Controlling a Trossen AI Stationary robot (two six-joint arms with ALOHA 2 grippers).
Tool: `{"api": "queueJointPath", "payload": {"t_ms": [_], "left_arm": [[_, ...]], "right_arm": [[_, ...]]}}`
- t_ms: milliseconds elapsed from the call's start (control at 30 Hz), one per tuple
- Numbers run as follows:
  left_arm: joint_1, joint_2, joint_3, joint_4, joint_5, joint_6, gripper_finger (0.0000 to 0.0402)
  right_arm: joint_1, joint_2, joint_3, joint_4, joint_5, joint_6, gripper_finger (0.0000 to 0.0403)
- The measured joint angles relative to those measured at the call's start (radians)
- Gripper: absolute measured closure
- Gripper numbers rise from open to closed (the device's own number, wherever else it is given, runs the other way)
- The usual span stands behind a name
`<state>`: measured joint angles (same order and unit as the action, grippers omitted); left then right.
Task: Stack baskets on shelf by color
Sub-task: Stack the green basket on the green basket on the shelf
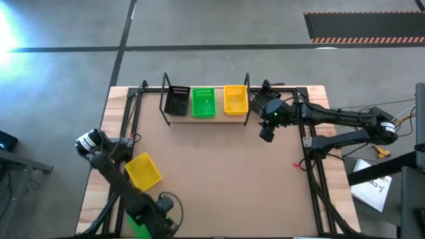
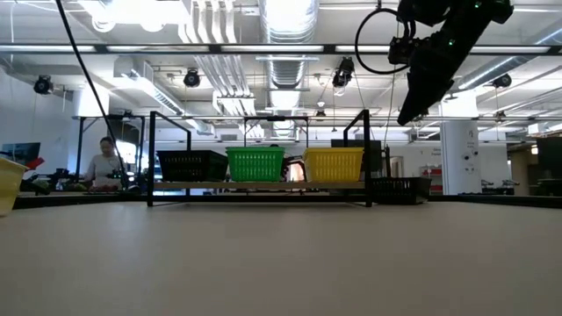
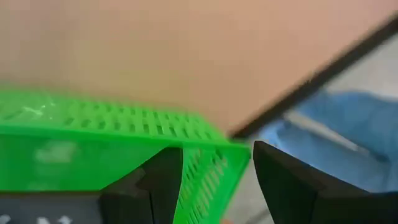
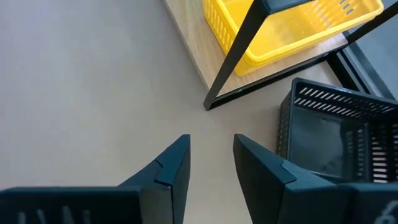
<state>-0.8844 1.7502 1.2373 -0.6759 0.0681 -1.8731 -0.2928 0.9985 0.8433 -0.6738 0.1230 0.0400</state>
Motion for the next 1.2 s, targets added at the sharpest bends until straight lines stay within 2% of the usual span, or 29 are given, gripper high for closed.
{"api": "queueJointPath", "payload": {"t_ms": [167,267,400,533,800,1100,1200], "left_arm": [[0.111,-0.037,-0.004,-0.083,-0.094,0.131,0.0221],[0.156,-0.057,0.009,-0.062,-0.092,0.212,0.0221],[0.151,-0.066,0.058,-0.066,-0.039,0.268,0.0221],[0.136,-0.066,0.093,-0.073,0.019,0.198,0.0221],[0.117,-0.029,0.068,-0.096,-0.019,-0.226,0.0221],[0.127,0.088,0.069,-0.097,-0.021,-0.324,0.0223],[0.128,0.102,0.069,-0.107,0.003,-0.325,0.0242]], "right_arm": [[0.000,0.000,0.000,0.002,0.000,-0.014,0.0286],[0.000,0.000,0.000,-0.004,0.000,-0.014,0.0288],[0.000,0.000,0.000,-0.006,0.000,-0.013,0.0293],[0.000,0.000,0.000,-0.005,0.000,-0.014,0.0297],[0.000,-0.001,0.000,0.000,0.000,-0.025,0.0296],[0.000,-0.001,0.000,0.000,0.000,-0.032,0.0305],[0.000,-0.001,0.000,0.000,0.000,-0.040,0.0305]]}}
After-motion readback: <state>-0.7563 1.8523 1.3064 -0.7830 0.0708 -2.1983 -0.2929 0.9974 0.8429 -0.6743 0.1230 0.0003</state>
